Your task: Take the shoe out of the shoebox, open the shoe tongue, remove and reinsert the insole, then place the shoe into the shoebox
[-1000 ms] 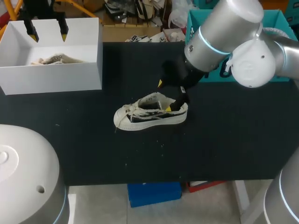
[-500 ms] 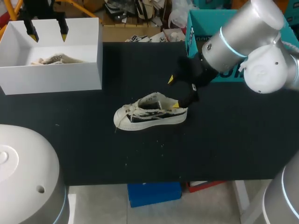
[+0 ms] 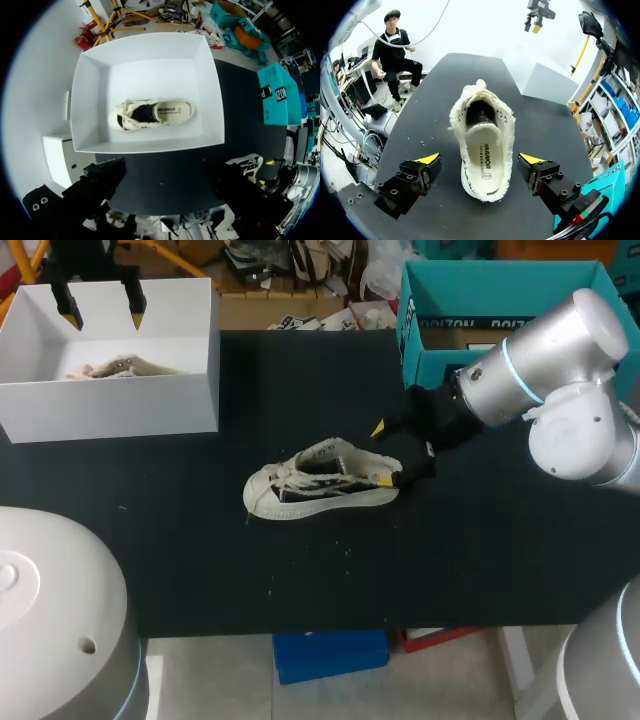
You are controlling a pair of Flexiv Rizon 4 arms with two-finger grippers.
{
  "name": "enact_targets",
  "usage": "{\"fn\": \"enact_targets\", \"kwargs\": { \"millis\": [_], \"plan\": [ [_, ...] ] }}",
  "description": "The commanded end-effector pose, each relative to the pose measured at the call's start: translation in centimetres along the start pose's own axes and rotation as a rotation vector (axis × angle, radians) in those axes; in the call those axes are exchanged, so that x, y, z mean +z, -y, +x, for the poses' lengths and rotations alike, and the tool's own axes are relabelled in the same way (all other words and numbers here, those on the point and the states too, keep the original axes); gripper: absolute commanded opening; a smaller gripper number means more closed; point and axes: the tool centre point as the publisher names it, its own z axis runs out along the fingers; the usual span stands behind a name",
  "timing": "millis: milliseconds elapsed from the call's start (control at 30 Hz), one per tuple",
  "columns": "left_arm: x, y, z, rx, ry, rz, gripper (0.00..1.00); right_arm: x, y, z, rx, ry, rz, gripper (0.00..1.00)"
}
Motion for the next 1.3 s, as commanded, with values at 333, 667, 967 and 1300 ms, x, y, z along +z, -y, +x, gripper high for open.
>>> {"fn": "enact_targets", "kwargs": {
  "millis": [333,667,967,1300],
  "plan": [
    [0.0,0.0,0.0,-0.001,0.001,-0.001,1.00,2.2,2.8,-2.0,0.042,-0.048,-0.096,1.00],
    [0.0,0.0,0.0,-0.001,0.001,-0.001,1.00,3.4,3.7,-1.5,0.067,-0.061,-0.130,1.00],
    [0.0,0.0,0.0,-0.001,0.001,-0.001,1.00,4.5,4.0,-1.3,0.069,-0.074,-0.156,1.00],
    [0.0,0.0,0.0,-0.001,0.001,-0.001,1.00,5.9,4.0,-1.3,0.071,-0.086,-0.178,1.00]
  ]
}}
